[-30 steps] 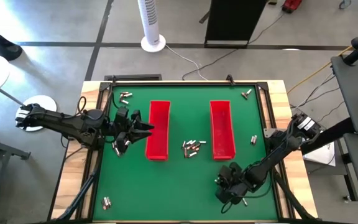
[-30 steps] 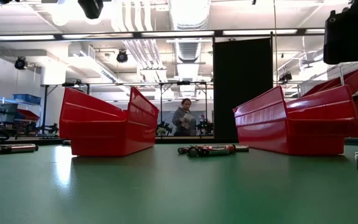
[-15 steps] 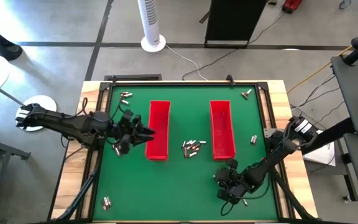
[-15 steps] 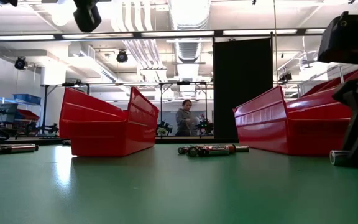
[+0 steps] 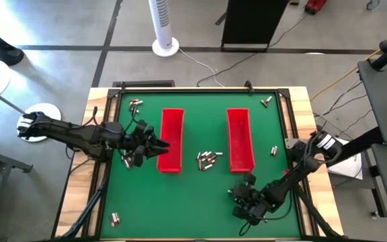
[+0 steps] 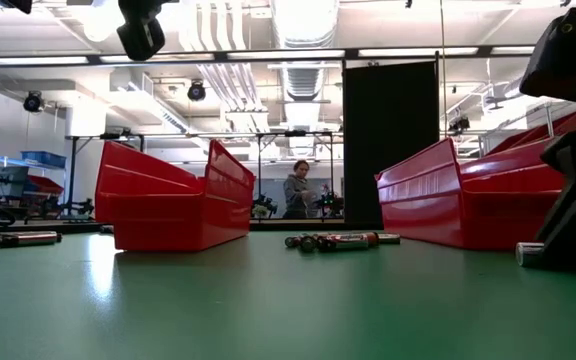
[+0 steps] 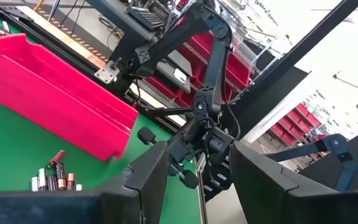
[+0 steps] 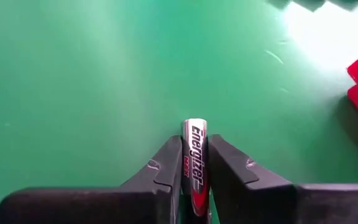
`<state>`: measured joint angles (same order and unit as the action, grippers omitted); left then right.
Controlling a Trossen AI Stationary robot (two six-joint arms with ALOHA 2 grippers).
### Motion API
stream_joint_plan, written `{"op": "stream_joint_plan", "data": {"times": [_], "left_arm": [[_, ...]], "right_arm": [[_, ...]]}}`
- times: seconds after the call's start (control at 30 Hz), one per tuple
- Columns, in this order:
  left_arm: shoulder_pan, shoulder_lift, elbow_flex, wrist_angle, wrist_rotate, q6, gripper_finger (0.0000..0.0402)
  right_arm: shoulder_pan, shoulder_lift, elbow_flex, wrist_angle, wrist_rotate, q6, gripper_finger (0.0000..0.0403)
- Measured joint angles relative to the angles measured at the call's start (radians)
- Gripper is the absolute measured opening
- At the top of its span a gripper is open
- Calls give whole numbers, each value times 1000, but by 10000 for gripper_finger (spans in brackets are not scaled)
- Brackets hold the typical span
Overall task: Sort batteries
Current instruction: Put the silver battery into the right red bin
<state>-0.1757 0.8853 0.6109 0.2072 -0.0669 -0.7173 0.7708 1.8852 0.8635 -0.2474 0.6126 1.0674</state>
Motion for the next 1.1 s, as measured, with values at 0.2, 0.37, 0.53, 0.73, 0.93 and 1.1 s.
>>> {"op": "stream_joint_plan", "data": {"times": [0.2,0.37,0.53,0.73,0.93,1.1], "left_arm": [[1,9,0,1,0,0,155],[1,9,0,0,0,0,155],[7,9,0,9,-1,0,155],[25,9,0,55,-2,1,155],[53,1,0,55,-2,1,155],[64,-10,0,51,-2,1,155]], "right_arm": [[3,40,0,22,43,-5,70],[3,63,-1,65,71,-3,66],[3,65,-1,75,74,6,55],[2,64,-1,76,72,6,54],[-5,3,32,0,20,-49,42],[-9,-71,93,-158,-38,-16,41]]}}
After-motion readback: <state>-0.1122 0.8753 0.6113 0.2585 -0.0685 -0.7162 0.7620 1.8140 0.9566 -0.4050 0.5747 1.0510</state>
